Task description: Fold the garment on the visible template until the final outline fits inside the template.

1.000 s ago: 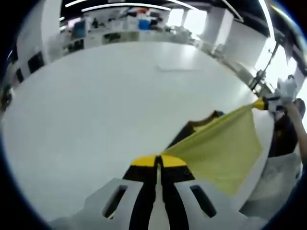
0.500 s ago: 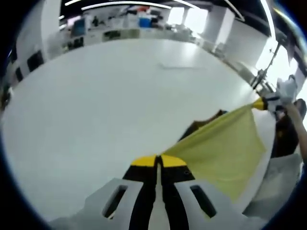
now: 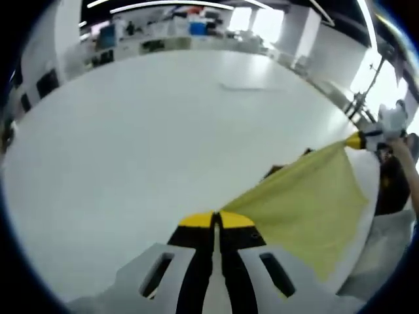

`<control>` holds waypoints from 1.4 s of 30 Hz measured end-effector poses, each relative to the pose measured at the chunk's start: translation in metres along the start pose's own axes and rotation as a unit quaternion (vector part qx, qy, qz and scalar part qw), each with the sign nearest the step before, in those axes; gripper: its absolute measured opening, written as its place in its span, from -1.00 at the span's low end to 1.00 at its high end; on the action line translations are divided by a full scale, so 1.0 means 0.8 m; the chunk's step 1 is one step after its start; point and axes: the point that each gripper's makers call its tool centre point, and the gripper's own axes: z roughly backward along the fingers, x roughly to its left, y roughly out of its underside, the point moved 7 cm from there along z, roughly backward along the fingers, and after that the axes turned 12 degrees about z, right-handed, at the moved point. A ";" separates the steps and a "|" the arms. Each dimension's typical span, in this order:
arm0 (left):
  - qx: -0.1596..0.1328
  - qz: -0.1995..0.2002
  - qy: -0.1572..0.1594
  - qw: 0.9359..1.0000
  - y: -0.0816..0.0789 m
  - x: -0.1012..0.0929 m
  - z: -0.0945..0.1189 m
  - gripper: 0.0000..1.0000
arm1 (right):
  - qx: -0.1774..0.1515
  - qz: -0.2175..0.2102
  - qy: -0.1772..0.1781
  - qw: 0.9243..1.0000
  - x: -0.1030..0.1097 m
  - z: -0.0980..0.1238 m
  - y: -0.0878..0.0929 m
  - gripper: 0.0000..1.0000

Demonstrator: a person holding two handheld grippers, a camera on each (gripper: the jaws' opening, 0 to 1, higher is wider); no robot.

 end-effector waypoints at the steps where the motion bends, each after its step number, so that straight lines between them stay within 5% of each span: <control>1: 0.001 -0.001 0.000 1.000 -0.002 0.001 -0.005 -1.00 | 0.000 -0.001 0.000 1.000 0.000 -0.001 0.001 -0.98; 42: 0.031 -0.025 -0.019 0.999 0.003 0.019 -0.040 -1.00 | 0.026 -0.001 -0.004 1.000 0.001 -0.048 0.024 -0.97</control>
